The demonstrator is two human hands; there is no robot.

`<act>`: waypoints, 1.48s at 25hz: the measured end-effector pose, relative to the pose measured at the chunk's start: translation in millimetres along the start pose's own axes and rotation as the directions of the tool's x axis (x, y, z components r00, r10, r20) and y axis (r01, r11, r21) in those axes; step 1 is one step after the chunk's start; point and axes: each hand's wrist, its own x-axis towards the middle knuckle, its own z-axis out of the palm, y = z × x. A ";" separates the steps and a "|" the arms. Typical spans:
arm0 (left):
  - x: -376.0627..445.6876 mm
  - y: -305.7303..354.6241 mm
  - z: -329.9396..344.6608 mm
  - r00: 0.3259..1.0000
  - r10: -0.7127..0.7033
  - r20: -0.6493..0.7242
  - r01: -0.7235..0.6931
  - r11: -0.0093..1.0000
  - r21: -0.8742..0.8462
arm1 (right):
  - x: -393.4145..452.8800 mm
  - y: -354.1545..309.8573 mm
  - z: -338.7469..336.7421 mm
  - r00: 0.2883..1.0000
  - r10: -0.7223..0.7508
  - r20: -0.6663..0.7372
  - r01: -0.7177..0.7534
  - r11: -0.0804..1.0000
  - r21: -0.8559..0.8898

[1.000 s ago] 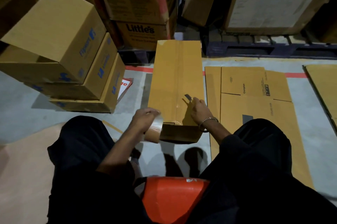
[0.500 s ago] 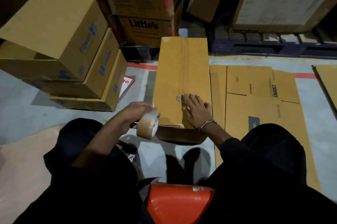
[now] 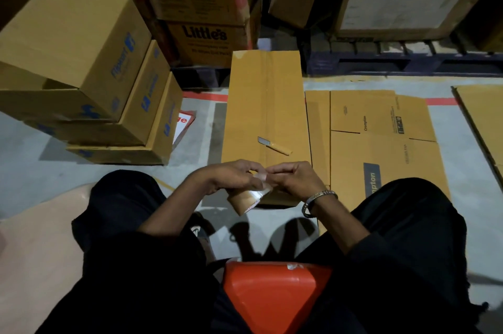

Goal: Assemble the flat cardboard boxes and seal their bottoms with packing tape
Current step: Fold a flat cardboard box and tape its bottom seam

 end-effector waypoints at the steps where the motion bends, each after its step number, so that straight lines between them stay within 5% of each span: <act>1: 2.2 -0.4 1.8 1.000 -0.002 -0.002 0.002 1.000 0.027 | 0.8 2.1 1.8 0.999 0.028 -0.032 -0.027 1.000 0.013; 4: 3.8 -2.1 5.4 1.000 -0.024 0.011 0.023 0.995 0.096 | 0.2 8.5 9.4 0.989 0.107 -0.098 -0.101 0.992 0.073; 8: 7.5 -7.2 4.6 0.999 -0.043 0.004 0.042 0.990 0.134 | 0.5 13.2 14.5 0.987 0.032 -0.155 -0.043 0.997 -0.070; 11: 10.5 -10.8 4.7 0.999 -0.029 0.014 0.028 0.997 0.076 | 0.1 9.6 8.0 0.986 0.060 -0.157 -0.048 0.996 0.079; 17: 2.5 1.7 9.0 0.942 0.256 -0.217 -0.137 0.883 0.449 | 8.5 2.3 -19.0 0.944 0.330 0.022 -0.314 0.873 0.374; 23: 4.4 -4.9 4.5 0.922 0.332 -0.198 -0.235 0.888 0.394 | 13.7 15.0 -30.5 0.878 0.479 0.027 -0.431 0.764 0.480; 30: -6.5 -54.5 -59.8 0.944 0.209 -0.253 -0.002 0.774 0.633 | 9.7 30.0 -76.2 0.810 0.565 -0.159 -0.391 0.721 0.572; 37: 10.7 -70.6 -87.7 0.981 0.125 -0.148 0.011 0.729 0.685 | 14.4 43.9 -79.2 0.794 0.556 -0.247 -0.339 0.741 0.580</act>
